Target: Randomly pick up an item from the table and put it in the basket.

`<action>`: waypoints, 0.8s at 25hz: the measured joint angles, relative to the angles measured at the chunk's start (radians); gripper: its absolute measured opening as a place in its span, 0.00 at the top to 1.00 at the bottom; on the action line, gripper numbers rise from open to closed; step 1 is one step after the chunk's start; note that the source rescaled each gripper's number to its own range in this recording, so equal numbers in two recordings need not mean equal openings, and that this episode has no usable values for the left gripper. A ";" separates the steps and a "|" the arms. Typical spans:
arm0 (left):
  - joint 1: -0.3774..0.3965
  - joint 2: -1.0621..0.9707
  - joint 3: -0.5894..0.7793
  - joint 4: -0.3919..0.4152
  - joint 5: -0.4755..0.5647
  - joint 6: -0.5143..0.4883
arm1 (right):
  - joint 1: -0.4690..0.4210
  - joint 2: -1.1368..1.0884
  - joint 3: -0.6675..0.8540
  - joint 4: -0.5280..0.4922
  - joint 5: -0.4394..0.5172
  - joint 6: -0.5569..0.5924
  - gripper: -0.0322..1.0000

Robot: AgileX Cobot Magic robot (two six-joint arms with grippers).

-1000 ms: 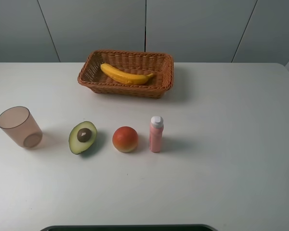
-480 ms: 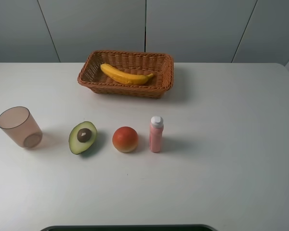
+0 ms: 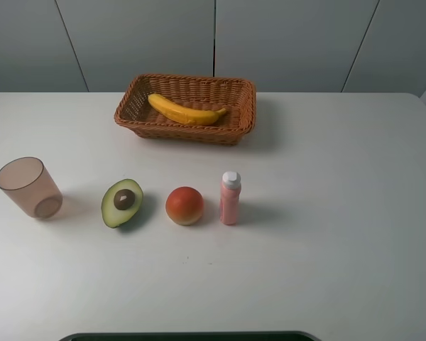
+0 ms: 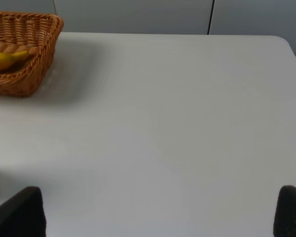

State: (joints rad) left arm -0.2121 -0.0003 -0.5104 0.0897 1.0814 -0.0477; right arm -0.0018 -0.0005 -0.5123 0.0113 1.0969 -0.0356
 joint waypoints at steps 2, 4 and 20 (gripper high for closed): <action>0.000 0.000 0.000 0.000 0.000 0.000 | 0.000 0.000 0.000 0.000 0.000 0.006 0.00; 0.000 0.000 0.000 0.000 0.000 0.000 | 0.000 0.000 0.000 0.000 0.000 0.013 0.00; 0.000 0.000 0.000 0.000 0.000 0.000 | 0.000 0.000 0.000 0.000 0.000 0.019 0.00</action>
State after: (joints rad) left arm -0.2121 -0.0003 -0.5104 0.0897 1.0814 -0.0477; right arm -0.0018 -0.0005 -0.5123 0.0113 1.0969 -0.0171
